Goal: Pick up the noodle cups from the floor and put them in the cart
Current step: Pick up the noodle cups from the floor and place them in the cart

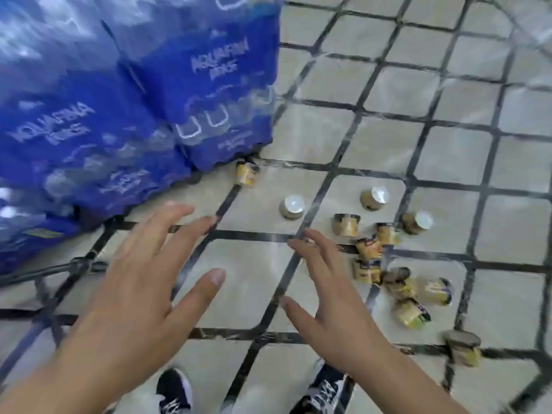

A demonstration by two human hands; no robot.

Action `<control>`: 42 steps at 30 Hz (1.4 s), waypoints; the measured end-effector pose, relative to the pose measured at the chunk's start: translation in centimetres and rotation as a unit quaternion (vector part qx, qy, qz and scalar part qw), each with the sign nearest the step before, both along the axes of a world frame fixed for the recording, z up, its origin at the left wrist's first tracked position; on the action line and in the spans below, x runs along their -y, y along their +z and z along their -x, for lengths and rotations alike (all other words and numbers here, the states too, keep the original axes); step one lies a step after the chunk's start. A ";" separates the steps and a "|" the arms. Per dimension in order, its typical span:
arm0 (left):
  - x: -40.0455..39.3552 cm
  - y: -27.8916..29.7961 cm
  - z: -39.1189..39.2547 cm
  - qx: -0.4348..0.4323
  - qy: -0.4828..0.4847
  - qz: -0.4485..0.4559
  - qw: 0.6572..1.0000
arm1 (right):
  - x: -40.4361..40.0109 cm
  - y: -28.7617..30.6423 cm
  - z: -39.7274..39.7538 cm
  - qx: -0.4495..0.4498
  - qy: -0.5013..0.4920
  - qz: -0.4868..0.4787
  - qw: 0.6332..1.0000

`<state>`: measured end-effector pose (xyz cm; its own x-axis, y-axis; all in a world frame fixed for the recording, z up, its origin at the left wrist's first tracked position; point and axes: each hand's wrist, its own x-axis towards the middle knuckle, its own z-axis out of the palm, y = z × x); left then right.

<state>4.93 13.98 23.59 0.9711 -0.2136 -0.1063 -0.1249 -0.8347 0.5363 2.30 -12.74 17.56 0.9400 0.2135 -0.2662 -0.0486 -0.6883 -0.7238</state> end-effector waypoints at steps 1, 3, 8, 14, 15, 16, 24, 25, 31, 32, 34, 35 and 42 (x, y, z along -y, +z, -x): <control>4.2 -0.8 -0.7 -0.031 -0.021 -0.005 0.999 | 3.9 -0.6 0.7 -0.006 -0.017 0.012 1.000; 12.6 -2.8 -1.8 -0.048 -0.077 -0.030 0.995 | 11.6 -1.4 2.3 -0.027 -0.049 0.042 0.998; 29.6 -7.4 -2.8 -0.081 -0.192 -0.043 0.977 | 28.7 -4.4 6.8 -0.085 -0.166 0.084 0.979; 43.4 -15.4 -4.7 -0.154 -0.277 -0.061 0.947 | 42.0 -10.2 10.8 -0.142 -0.263 0.121 0.947; 45.2 -17.0 -5.3 -0.169 -0.283 -0.068 0.942 | 43.7 -11.4 11.2 -0.162 -0.284 0.114 0.938; 47.0 -18.4 -6.0 -0.195 -0.274 -0.066 0.940 | 45.3 -12.7 11.5 -0.184 -0.311 0.104 0.926; 60.0 -33.2 -15.5 -0.296 -0.195 -0.095 0.930 | 57.1 -28.5 9.9 -0.306 -0.535 0.040 0.787; 61.7 -35.5 -16.8 -0.294 -0.188 -0.102 0.932 | 58.4 -31.2 9.3 -0.320 -0.557 0.033 0.766; 68.1 -49.6 -20.6 -0.292 -0.172 -0.104 0.935 | 63.2 -46.8 6.3 -0.350 -0.669 -0.072 0.652; 68.7 -52.0 -20.7 -0.299 -0.165 -0.102 0.934 | 63.6 -49.5 6.2 -0.356 -0.683 -0.089 0.631; 69.8 -56.0 -20.9 -0.311 -0.164 -0.118 0.929 | 63.9 -53.8 6.2 -0.380 -0.695 -0.117 0.598; 70.2 -57.9 -21.1 -0.315 -0.168 -0.133 0.925 | 63.8 -55.5 6.3 -0.386 -0.696 -0.129 0.592; 73.5 -63.8 -21.3 -0.351 -0.116 -0.137 0.919 | 63.5 -58.9 7.4 -0.310 -0.717 -0.145 0.607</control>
<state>26.24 -59.56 -40.22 0.5748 -0.2779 -0.7697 -0.0208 -0.9452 0.3258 -5.12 -76.27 -41.31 -0.0464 -0.5830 -0.8112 -0.7726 0.5357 -0.3408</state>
